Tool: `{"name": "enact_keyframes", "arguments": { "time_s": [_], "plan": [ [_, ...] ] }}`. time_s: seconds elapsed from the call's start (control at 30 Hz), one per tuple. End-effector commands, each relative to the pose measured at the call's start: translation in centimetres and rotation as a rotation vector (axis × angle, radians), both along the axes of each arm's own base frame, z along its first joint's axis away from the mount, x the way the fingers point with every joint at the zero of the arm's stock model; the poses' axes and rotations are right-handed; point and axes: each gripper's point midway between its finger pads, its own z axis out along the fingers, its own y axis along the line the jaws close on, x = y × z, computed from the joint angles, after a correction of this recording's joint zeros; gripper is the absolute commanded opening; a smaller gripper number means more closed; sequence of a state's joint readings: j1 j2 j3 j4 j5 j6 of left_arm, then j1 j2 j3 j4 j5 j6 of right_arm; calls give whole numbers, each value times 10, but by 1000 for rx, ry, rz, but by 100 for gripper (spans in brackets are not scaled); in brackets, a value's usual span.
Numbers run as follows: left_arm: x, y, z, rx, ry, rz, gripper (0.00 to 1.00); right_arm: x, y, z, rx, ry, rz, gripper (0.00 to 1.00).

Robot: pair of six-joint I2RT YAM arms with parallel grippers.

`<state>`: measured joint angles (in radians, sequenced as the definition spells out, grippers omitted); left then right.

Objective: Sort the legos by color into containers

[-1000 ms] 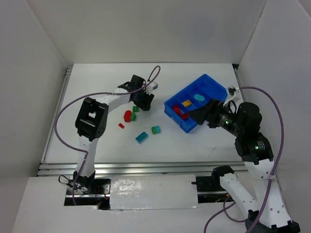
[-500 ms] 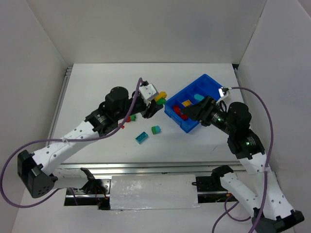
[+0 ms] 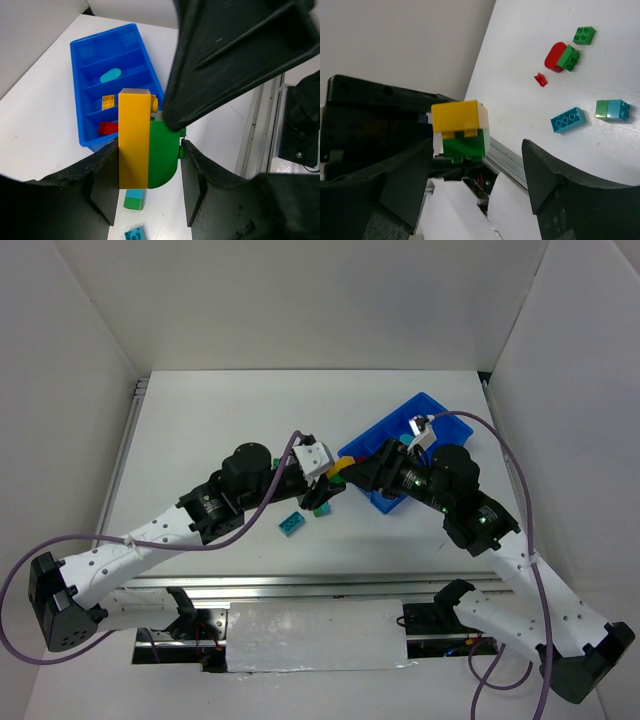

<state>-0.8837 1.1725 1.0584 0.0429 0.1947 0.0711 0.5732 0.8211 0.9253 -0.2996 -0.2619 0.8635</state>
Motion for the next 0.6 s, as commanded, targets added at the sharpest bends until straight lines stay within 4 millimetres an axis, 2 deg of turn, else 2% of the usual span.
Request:
{"name": "enact_keyframes", "arguments": {
  "time_s": [0.0, 0.03, 0.13, 0.17, 0.2, 0.23, 0.27, 0.3, 0.4, 0.43, 0.47, 0.5, 0.53, 0.57],
  "plan": [
    [-11, -8, 32, -76, -43, -40, 4, 11, 5, 18, 22, -62, -23, 78],
    [-12, -10, 32, -75, -42, -46, 4, 11, 8, 18, 19, -63, -16, 77],
    [-14, -15, 31, -72, -35, -54, 6, 12, 14, 16, 18, -69, 7, 62],
    [-16, -16, 30, -71, -34, -60, 7, 11, 16, 14, 18, -69, 17, 53],
    [-17, -17, 31, -73, -33, -69, 7, 10, 18, 18, 28, -83, 30, 48],
    [-18, -18, 30, -72, -31, -75, 10, 10, 20, 17, 27, -90, 40, 40],
    [-19, -19, 31, -77, -33, -79, 12, 9, 22, 19, 35, -108, 53, 22],
    [-19, -19, 31, -78, -30, -79, 14, 6, 25, 19, 41, -119, 82, 13],
    [-19, -18, 31, -81, -22, -71, 33, 0, 31, 22, 70, -164, 131, 11],
    [-18, -17, 32, -84, -20, -61, 49, -3, 33, 18, 65, -174, 160, 0],
    [-17, -16, 32, -90, -14, -47, 64, -4, 34, 17, 57, -199, 176, 0],
    [-17, -16, 32, -91, -8, -46, 65, -3, 34, 15, 45, -209, 178, 0],
    [-17, -15, 32, -93, -6, -42, 98, -1, 34, 17, 42, -241, 177, 0],
    [-18, -14, 32, -90, 7, -41, 100, 0, 34, 16, 30, -257, 179, 0]
  ]
}}
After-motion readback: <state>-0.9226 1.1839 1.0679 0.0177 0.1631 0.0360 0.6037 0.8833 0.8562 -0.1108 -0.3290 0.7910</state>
